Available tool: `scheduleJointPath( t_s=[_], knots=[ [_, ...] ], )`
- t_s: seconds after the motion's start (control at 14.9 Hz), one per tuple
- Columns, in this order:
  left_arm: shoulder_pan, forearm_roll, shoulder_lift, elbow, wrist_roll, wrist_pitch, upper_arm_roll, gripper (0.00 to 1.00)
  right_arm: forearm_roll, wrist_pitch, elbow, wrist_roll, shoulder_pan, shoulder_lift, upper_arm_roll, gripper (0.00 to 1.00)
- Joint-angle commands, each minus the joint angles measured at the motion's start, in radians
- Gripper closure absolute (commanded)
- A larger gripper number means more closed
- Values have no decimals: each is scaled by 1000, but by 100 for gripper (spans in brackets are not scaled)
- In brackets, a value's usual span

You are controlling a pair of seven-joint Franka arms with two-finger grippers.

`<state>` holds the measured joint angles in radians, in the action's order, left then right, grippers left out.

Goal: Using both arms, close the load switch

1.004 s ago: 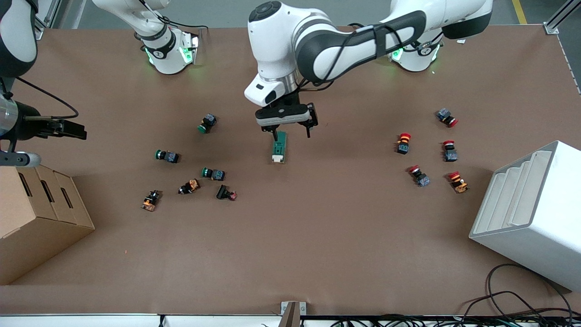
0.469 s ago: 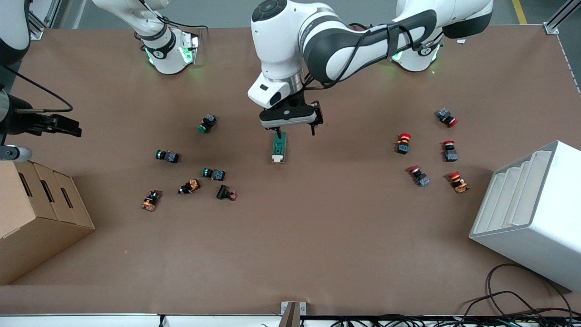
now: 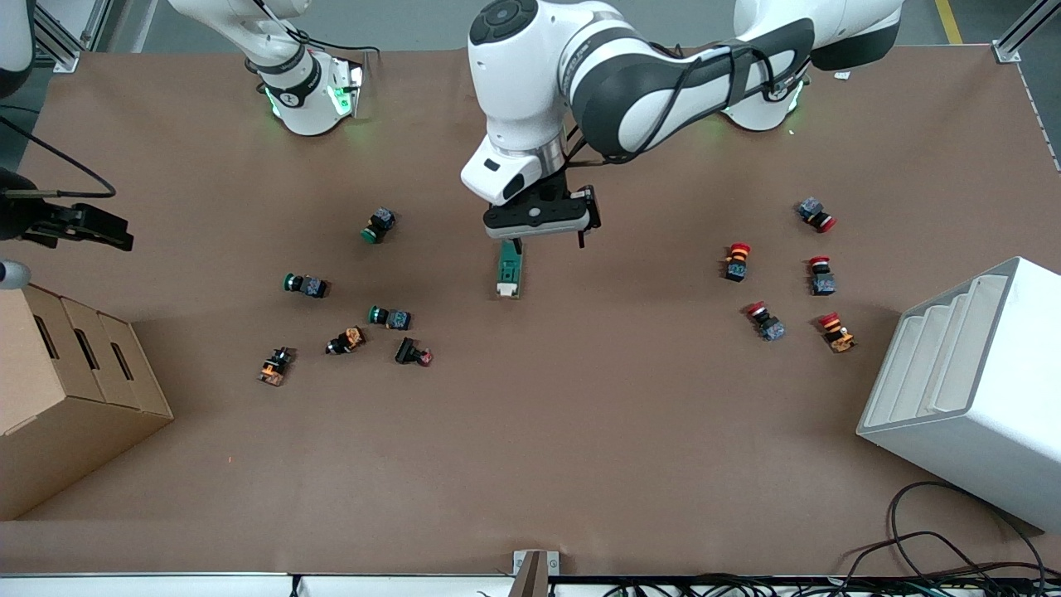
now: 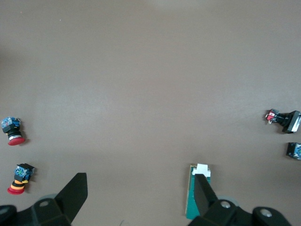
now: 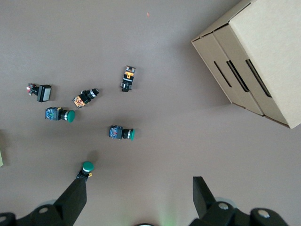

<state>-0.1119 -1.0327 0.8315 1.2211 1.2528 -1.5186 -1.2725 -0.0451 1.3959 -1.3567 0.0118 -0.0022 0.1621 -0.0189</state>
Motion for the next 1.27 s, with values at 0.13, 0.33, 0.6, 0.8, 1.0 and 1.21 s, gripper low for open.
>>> scheduleJointPath(
  t_s=[0.13,0.33,0.6,0.8,1.0,1.21],
  knots=[
    [21,110,-67,-55,-116,21,53,0,21,-55,1,14,-10,-1,23,0],
    [11,308,-197,-57,-225,-26,230,0,22,-116,-4,16,-15,-10,24,0],
    [-69,626,-357,-55,-450,-69,574,0,22,-153,-9,14,-21,-45,20,0],
    [-106,771,-426,-52,-579,-69,743,0,22,-163,-35,14,-36,-91,14,0],
    [-103,899,-495,-34,-731,-64,869,0,25,-160,-36,13,-51,-108,16,0],
    [-78,980,-567,-5,-910,-34,976,0,60,-150,-55,2,-96,-145,17,0]
  ],
)
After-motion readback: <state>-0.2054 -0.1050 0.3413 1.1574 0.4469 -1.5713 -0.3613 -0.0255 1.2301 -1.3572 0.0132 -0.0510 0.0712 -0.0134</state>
